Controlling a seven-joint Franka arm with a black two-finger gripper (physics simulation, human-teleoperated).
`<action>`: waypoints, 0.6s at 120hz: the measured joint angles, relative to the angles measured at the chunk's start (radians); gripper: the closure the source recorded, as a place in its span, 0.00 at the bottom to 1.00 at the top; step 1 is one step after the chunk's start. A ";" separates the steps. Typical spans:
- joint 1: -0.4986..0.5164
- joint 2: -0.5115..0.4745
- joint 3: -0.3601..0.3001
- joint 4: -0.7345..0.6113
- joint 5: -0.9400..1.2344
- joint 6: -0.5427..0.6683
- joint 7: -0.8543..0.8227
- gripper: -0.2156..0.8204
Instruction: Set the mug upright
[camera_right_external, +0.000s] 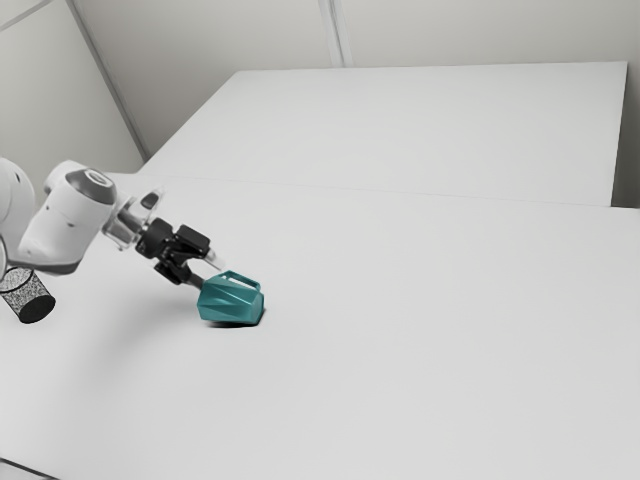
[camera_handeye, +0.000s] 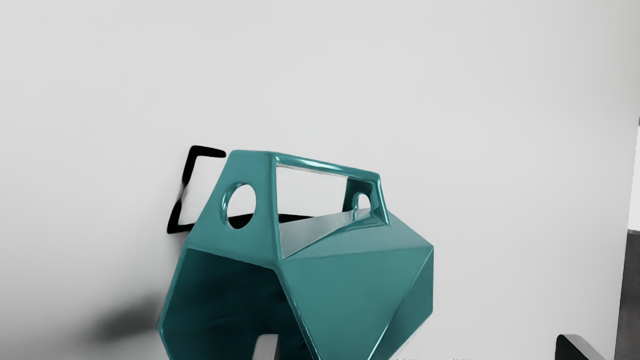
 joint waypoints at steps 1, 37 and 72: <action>0.000 0.002 0.000 0.000 -0.003 -0.003 0.003 0.21; 0.021 0.032 0.000 -0.023 -0.054 -0.090 0.095 0.36; 0.023 0.029 0.000 -0.026 -0.095 -0.130 0.150 0.85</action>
